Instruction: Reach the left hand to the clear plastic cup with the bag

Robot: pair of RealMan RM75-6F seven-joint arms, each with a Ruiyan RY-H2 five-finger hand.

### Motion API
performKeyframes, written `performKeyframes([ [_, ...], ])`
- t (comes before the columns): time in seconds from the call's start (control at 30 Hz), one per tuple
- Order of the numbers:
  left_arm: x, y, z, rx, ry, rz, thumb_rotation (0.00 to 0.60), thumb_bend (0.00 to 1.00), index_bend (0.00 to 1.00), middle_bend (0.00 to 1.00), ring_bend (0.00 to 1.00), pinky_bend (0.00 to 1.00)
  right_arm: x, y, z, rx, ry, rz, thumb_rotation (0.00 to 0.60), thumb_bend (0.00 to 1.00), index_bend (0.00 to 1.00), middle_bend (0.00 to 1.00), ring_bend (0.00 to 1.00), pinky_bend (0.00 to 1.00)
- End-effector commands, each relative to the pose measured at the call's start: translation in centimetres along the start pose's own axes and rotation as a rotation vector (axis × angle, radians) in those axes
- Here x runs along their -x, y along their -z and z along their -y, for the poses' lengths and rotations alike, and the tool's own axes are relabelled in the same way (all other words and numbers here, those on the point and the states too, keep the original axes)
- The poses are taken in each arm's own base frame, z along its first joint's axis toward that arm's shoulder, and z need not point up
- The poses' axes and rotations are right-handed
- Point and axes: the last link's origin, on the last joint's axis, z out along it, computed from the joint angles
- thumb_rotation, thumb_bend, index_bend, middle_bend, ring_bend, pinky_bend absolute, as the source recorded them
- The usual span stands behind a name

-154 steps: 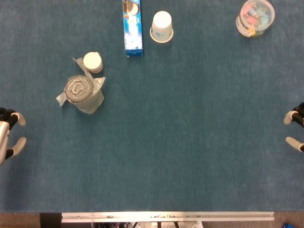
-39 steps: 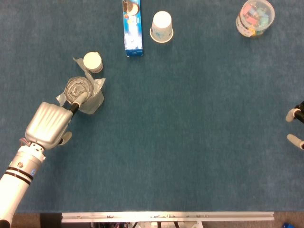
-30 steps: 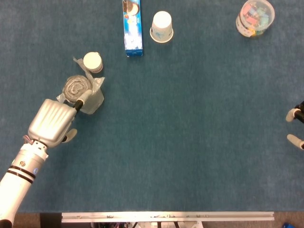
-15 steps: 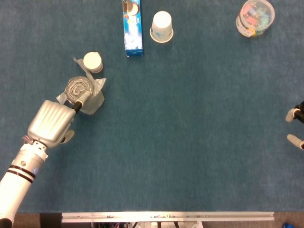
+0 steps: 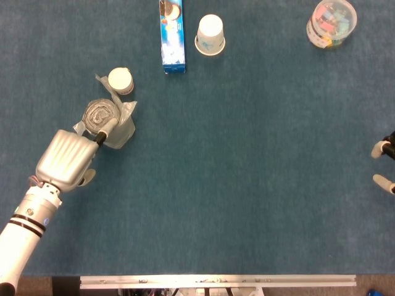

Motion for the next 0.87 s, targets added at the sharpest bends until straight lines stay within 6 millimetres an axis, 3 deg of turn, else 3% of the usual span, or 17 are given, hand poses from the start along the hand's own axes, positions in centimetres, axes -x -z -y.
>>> performKeyframes([
  [0.03, 0.2, 0.0, 0.1, -0.002, -0.002, 0.004, 0.6, 0.22, 0.1, 0.98, 0.75, 0.82, 0.0, 0.0, 0.0, 0.001, 0.0, -0.001, 0.6, 0.07, 0.51, 0.55, 0.37, 0.49],
  [0.3, -1.6, 0.4, 0.3, -0.023, 0.028, -0.106, 0.6, 0.22, 0.11, 0.97, 0.74, 0.82, -0.1, 0.0, 0.0, 0.002, -0.001, -0.003, 0.6, 0.07, 0.51, 0.55, 0.37, 0.49],
  [0.5, -3.1, 1.2, 0.3, -0.028, 0.077, -0.207, 0.6, 0.22, 0.1, 0.87, 0.66, 0.78, -0.1, 0.0, -0.1, 0.004, 0.001, -0.003, 0.6, 0.07, 0.51, 0.55, 0.37, 0.49],
  [0.7, -2.5, 2.2, 1.1, -0.046, 0.056, -0.222, 0.6, 0.22, 0.1, 0.7, 0.57, 0.75, -0.3, 0.0, -0.2, 0.011, -0.004, -0.008, 0.6, 0.07, 0.51, 0.55, 0.37, 0.49],
  [0.87, -2.0, 2.4, 0.9, -0.041, 0.049, -0.216, 0.6, 0.22, 0.11, 0.66, 0.56, 0.74, -0.4, 0.0, -0.3, 0.015, -0.007, -0.004, 0.6, 0.07, 0.51, 0.55, 0.37, 0.49],
])
